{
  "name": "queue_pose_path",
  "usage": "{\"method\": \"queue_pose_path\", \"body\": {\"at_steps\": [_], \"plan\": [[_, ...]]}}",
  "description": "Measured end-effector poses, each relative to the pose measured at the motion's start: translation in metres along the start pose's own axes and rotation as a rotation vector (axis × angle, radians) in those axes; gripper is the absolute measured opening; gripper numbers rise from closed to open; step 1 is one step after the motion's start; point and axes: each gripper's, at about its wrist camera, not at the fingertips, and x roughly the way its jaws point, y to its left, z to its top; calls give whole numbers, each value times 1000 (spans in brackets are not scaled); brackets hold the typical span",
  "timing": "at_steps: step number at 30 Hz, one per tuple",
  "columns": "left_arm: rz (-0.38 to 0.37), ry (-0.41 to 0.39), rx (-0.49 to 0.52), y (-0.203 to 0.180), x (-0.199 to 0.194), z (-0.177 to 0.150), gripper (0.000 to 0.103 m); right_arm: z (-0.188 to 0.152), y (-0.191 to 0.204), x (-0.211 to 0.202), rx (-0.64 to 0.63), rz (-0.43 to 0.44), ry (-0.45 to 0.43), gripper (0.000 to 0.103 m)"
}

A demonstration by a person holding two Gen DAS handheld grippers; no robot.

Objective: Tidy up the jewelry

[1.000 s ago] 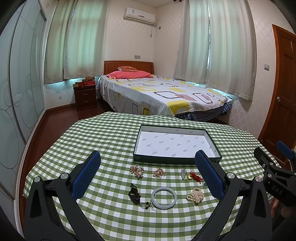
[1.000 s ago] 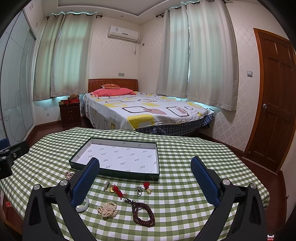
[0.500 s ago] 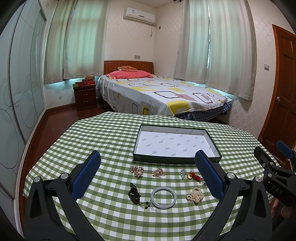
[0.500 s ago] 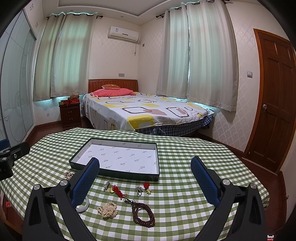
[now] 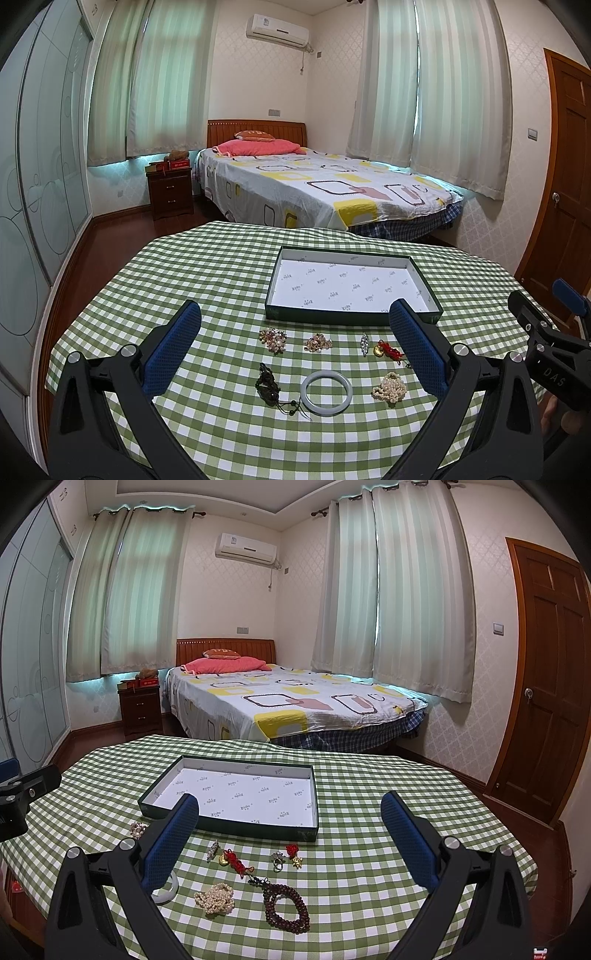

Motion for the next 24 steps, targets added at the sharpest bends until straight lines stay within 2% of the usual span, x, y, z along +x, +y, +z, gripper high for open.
{"method": "queue_pose_path", "body": {"at_steps": [24], "plan": [[0, 14, -5, 5, 12, -8, 99, -1, 1, 5, -3, -2, 5, 96]]}}
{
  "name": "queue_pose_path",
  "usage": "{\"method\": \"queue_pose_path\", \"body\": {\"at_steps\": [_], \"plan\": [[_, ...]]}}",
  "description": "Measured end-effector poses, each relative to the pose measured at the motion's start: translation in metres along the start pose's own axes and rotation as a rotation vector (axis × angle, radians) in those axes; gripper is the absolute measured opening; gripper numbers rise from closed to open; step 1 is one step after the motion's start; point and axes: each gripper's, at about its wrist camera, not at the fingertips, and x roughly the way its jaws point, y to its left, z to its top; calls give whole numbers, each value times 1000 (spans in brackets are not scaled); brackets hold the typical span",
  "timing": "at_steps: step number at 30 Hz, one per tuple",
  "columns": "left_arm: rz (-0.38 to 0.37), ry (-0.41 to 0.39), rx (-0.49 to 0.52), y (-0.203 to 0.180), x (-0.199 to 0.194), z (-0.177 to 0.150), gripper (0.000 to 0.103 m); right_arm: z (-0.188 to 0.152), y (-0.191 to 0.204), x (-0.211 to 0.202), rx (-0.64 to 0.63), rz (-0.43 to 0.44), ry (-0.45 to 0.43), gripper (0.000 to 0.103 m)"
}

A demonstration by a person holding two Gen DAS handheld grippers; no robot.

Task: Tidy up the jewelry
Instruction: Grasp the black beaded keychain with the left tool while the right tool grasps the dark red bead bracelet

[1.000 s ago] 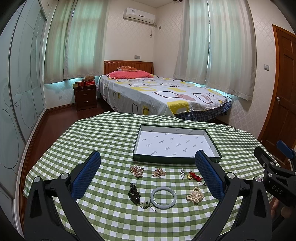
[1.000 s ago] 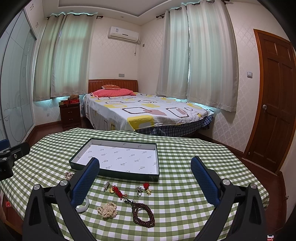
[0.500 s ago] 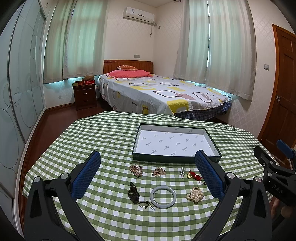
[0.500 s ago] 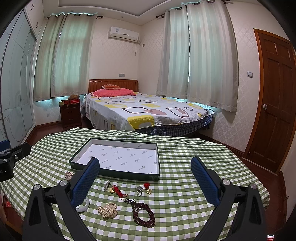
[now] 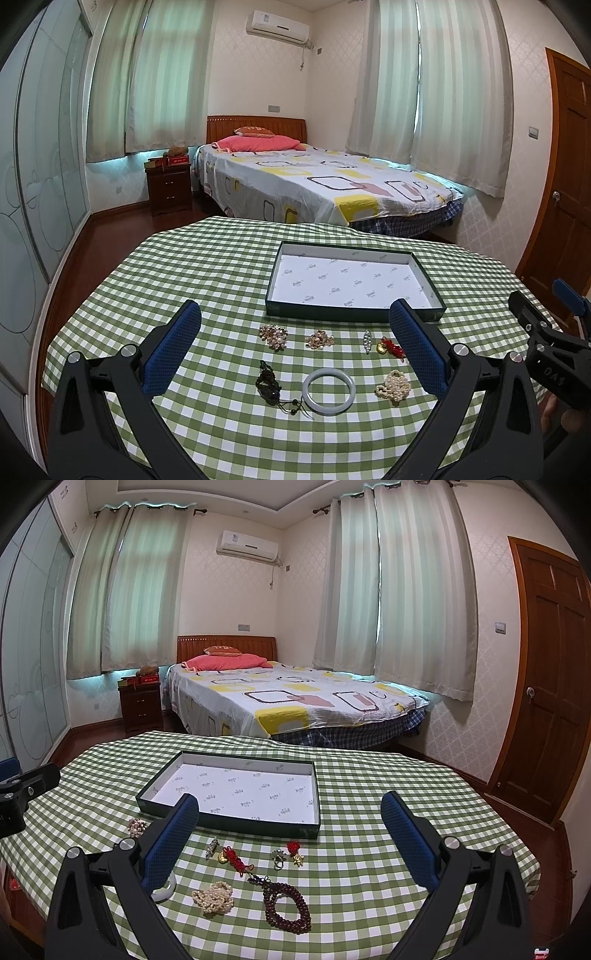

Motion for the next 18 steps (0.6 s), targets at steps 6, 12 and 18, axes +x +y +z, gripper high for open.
{"method": "queue_pose_path", "body": {"at_steps": [6, 12, 18], "plan": [[6, 30, -7, 11, 22, -13, 99, -15, -3, 15, -4, 0, 10, 96], [24, 85, 3, 21, 50, -35, 99, -41, -4, 37, -22, 2, 50, 96], [51, 165, 35, 27, 78, -59, 99, -64, -7, 60, -12, 22, 125, 96]]}}
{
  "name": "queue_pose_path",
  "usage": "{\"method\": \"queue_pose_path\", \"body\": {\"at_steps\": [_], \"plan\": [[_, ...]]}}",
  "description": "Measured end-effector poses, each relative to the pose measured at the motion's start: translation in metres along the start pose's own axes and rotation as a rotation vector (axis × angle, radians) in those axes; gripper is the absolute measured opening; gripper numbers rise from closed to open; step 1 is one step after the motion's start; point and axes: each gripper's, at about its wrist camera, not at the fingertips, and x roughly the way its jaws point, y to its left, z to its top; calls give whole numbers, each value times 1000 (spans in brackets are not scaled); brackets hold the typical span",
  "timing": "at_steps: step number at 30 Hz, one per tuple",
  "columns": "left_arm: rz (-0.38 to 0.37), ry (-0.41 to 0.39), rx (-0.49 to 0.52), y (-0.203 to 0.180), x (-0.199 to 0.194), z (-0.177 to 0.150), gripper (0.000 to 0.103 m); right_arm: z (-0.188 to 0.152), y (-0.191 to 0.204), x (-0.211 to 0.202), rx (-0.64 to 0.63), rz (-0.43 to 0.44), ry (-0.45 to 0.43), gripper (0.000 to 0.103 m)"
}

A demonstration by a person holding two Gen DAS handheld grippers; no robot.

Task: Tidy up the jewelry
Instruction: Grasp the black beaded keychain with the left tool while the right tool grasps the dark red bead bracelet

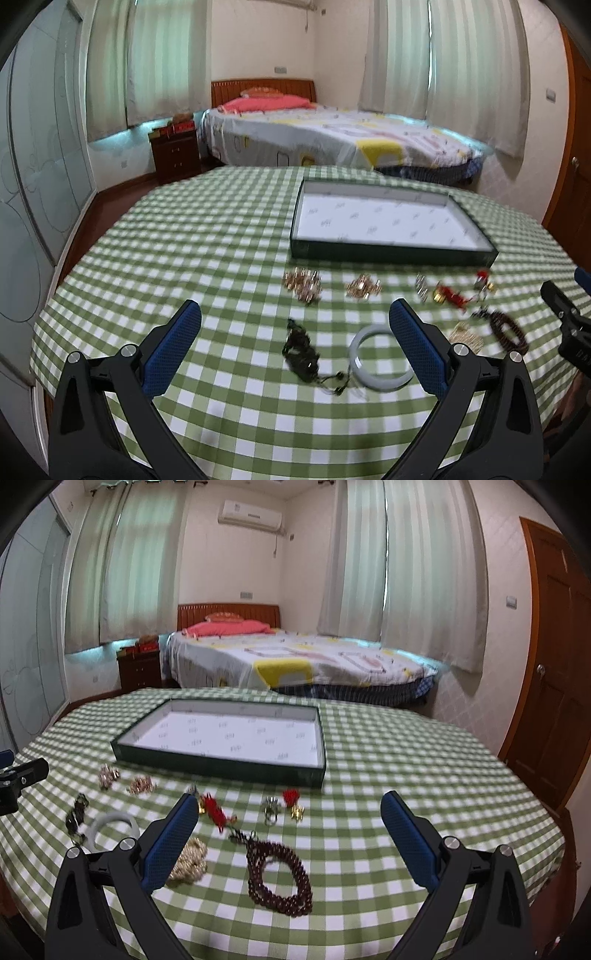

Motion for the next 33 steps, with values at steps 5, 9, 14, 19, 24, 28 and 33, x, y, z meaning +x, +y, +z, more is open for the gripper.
{"method": "queue_pose_path", "body": {"at_steps": [5, 9, 14, 19, 24, 28, 33], "plan": [[-2, 92, -21, 9, 27, -11, 85, -10, 0, 16, -1, 15, 47, 96], [-17, 153, -37, 13, 48, -18, 80, -15, 0, 27, 0, 25, 78, 96], [-22, 216, -19, 10, 65, -29, 68, -21, -1, 38, 10, 38, 114, 96], [-37, 233, -33, 12, 68, -35, 65, -24, -1, 42, 17, 42, 129, 96], [-16, 229, 2, 9, 65, -39, 59, -24, -1, 46, 25, 48, 140, 96], [-27, 216, -5, 15, 65, -37, 46, -26, -4, 47, 35, 51, 149, 96], [-22, 213, 5, 17, 67, -34, 40, -26, -4, 49, 43, 53, 158, 96]]}}
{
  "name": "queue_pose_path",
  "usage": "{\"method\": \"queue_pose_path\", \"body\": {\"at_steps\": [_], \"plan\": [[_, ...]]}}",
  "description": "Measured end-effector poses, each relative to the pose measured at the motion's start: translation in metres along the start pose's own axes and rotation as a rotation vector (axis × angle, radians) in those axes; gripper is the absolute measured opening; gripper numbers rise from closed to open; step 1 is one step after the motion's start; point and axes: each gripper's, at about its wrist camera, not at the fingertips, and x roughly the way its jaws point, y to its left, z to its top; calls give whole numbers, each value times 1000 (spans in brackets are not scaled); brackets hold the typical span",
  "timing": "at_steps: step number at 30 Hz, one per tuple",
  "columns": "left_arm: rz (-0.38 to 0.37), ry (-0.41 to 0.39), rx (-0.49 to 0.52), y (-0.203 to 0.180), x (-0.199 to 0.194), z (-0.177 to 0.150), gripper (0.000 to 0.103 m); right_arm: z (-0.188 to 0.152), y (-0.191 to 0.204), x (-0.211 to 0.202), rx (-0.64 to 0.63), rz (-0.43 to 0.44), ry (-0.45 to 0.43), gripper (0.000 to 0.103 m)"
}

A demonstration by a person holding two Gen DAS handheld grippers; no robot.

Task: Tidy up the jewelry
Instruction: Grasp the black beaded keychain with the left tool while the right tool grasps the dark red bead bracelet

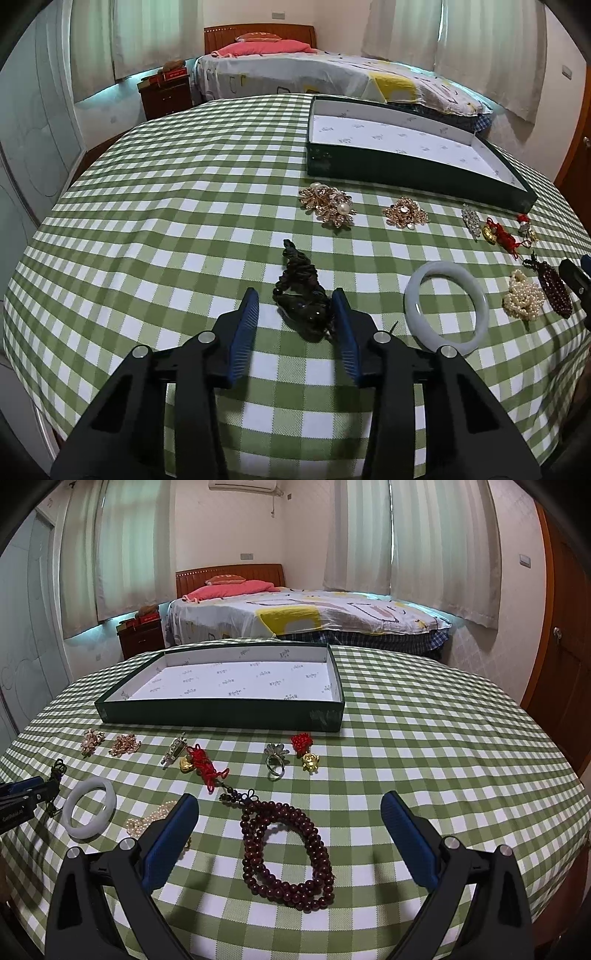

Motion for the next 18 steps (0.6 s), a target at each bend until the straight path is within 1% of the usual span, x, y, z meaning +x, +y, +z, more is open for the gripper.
{"method": "queue_pose_path", "body": {"at_steps": [1, 3, 4, 6, 7, 8, 10, 14, 16, 18], "plan": [[-2, 0, 5, -1, 0, 0, 40, 0, 0, 0, 0, 1, 1, 96], [-12, -2, 8, -4, 0, 0, 48, 0, 0, 1, 0, 2, 1, 96], [-14, -5, 10, -5, 0, -1, 49, 0, 0, 1, 0, 2, 1, 96], [-13, -12, 8, -4, 0, -2, 46, -1, 0, 1, -1, 2, 3, 96], [-8, -15, 3, -3, 0, -1, 39, -1, 0, 1, 0, 2, 3, 96], [-15, -19, -7, -1, 0, -2, 34, -1, 0, 1, 2, 4, 5, 96], [-20, -23, -22, 2, -1, -2, 29, -1, -1, 2, 5, 6, 10, 96], [-14, -27, -7, -1, -2, -3, 29, -2, -1, 4, 9, 13, 20, 96], [-36, -28, -10, -1, -2, -3, 29, -2, -1, 5, 9, 16, 23, 96], [-38, -28, -12, -1, -2, -2, 29, -2, -2, 5, 11, 16, 24, 96]]}}
